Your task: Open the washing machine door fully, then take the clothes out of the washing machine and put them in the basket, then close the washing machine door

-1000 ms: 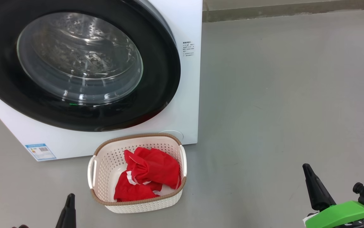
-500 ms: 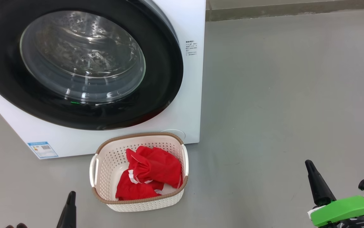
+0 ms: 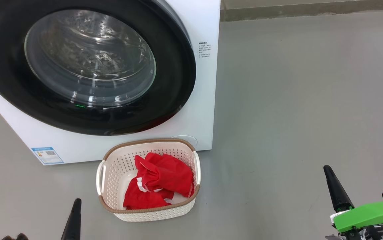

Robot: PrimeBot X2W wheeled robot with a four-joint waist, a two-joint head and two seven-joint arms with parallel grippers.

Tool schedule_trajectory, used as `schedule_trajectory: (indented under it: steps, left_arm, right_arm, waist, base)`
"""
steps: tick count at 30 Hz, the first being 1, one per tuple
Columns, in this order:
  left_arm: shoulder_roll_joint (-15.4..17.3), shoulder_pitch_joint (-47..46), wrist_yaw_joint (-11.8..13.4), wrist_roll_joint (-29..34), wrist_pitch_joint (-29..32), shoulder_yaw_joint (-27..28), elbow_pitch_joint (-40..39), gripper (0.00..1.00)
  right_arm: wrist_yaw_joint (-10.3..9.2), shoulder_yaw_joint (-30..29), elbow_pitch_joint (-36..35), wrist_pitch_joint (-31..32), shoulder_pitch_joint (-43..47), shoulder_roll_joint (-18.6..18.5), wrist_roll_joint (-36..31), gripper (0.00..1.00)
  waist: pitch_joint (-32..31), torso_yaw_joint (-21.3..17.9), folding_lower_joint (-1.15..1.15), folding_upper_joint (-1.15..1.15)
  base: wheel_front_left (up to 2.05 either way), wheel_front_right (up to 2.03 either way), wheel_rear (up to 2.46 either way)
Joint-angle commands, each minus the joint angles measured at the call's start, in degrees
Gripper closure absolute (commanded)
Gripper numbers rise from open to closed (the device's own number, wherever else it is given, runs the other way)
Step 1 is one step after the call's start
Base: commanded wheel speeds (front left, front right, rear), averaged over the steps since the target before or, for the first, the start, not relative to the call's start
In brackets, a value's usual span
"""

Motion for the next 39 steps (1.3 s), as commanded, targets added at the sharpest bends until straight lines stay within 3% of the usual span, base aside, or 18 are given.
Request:
schedule_trajectory:
  steps: [1,39]
  left_arm:
    - [0.64,-2.87,-0.26,-1.66,0.51,1.03,-1.03,1.00]
    - [0.72,-6.36,-0.38,-25.36,6.59,1.32,0.55,1.00]
  right_arm:
    - [-0.03,0.07,-1.24,0.34,-2.71,-0.40,1.73,1.00]
    - [-0.05,-3.04,-0.09,6.66,-5.38,1.01,24.64,1.00]
  waist:
    - [0.02,0.06,0.00,0.00]
    - [0.42,1.58,0.00,0.00]
  base:
    - [0.00,0.00,0.00]
    - [0.00,0.00,0.00]
